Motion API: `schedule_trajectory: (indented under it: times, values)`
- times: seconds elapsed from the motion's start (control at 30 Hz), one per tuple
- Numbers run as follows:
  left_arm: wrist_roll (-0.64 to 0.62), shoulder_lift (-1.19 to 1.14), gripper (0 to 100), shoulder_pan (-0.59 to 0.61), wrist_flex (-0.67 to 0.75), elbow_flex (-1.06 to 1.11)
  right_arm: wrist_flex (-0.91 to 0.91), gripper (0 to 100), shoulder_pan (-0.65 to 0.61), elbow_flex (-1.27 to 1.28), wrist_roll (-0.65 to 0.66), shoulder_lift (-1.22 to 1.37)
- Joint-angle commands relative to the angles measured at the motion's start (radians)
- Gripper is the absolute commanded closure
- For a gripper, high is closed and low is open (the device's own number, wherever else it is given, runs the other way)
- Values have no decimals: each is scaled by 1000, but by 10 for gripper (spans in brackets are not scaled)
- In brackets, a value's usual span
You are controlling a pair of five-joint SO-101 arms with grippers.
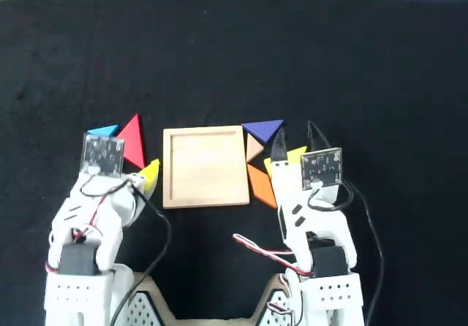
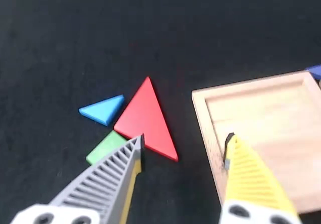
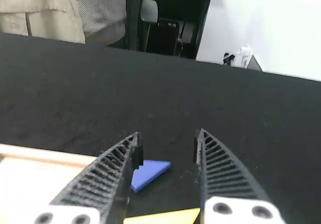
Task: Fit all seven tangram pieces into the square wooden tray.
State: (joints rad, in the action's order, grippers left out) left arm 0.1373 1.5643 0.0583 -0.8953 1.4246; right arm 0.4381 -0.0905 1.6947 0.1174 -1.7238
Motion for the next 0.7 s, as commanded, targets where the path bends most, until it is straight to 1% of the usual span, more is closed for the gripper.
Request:
schedule_trajectory:
  times: [0.0,0.13,0.2,0.37,0.5,0.57,0.67]
  values:
    - [-52,-308,733,-21,26,-188,9,819,-9,-2,6,10]
    - [-91,-598,732,-18,18,-306,11,819,-11,-2,6,10]
    - [-120,-695,732,-18,8,-343,11,819,-12,-2,6,10]
    - [-199,-775,732,8,12,-361,11,819,-14,-2,6,10]
    - [-207,-830,733,13,52,-357,26,819,-14,-4,8,8]
    - [-207,-870,733,38,57,-371,43,819,-15,-15,8,10]
    - [-204,-951,733,87,14,-447,81,819,-12,-45,0,10]
